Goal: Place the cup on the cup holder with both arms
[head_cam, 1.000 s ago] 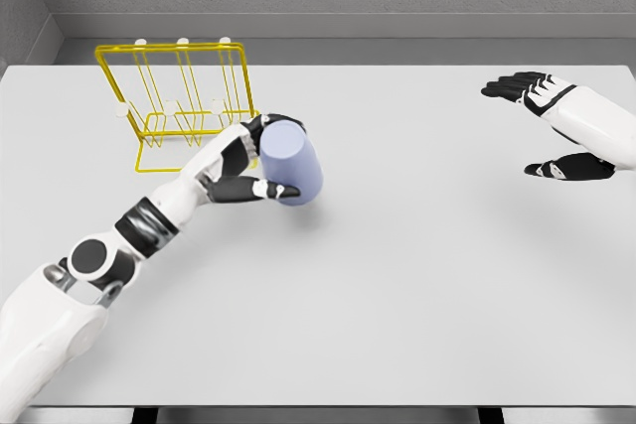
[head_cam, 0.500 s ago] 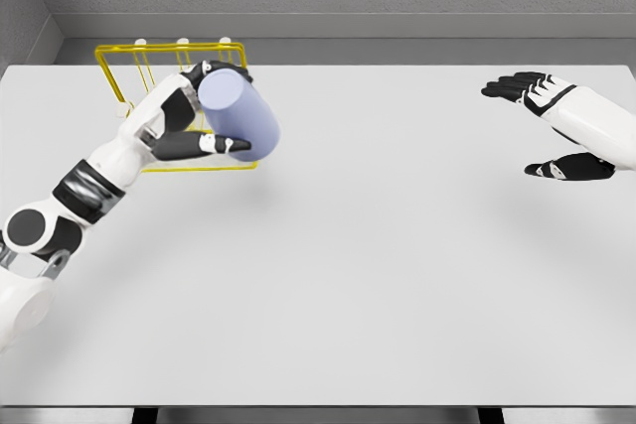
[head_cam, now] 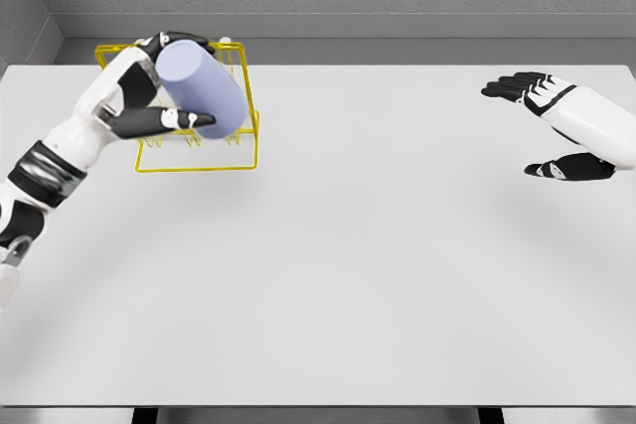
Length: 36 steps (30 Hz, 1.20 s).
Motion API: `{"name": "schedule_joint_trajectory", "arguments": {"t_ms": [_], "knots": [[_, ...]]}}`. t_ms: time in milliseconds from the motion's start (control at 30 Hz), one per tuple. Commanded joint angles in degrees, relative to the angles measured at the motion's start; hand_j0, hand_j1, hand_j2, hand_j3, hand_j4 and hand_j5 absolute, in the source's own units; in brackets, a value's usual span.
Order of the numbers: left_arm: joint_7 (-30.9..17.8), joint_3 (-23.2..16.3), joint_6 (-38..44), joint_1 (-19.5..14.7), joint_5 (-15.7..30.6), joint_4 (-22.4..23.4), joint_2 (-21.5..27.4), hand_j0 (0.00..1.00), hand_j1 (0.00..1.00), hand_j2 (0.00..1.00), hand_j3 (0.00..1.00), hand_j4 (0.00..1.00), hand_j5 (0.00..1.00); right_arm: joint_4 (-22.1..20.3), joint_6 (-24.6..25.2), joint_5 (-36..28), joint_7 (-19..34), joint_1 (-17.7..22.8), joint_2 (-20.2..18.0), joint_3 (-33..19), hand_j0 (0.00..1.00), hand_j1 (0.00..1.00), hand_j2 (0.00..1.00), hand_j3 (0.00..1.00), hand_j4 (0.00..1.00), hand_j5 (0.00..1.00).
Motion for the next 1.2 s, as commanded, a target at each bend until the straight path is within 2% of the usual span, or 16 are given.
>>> {"name": "schedule_joint_trajectory", "arguments": {"t_ms": [0, 200, 600, 1067, 1167], "knots": [[0.0, 0.7, 0.0, 0.0, 0.3, 0.2, 0.3, 0.63, 0.63, 0.63, 0.63, 0.63, 0.63, 0.0, 0.2, -0.4, 0.0, 0.0, -0.1, 0.0, 1.0, 1.0, 1.0, 1.0, 1.0, 1.0], [0.0, 1.4, 0.0, -0.6, 0.3, 3.4, 0.3, 0.63, 0.63, 0.63, 0.63, 0.63, 0.63, 0.0, 0.2, -0.4, 0.0, 0.0, -0.1, 0.0, 1.0, 1.0, 1.0, 1.0, 1.0, 1.0], [0.0, 1.1, 0.1, -2.7, 0.3, 6.1, -0.6, 0.63, 0.63, 0.63, 0.63, 0.63, 0.63, 0.0, 0.2, -0.4, 0.0, 0.0, -0.1, 0.0, 1.0, 1.0, 1.0, 1.0, 1.0, 1.0], [-0.1, 0.1, 0.3, -4.5, 0.0, 7.3, -2.9, 0.64, 0.64, 0.64, 0.64, 0.64, 0.64, 0.3, 0.2, -0.4, 0.0, 0.0, -0.1, 0.0, 1.0, 1.0, 1.0, 1.0, 1.0, 1.0], [-0.2, -0.1, 0.3, -4.5, -0.2, 7.4, -3.2, 0.67, 0.67, 0.67, 0.67, 0.67, 0.67, 0.3, 0.2, -0.4, 0.0, 0.0, -0.1, 0.0, 1.0, 1.0, 1.0, 1.0, 1.0, 1.0]]}}
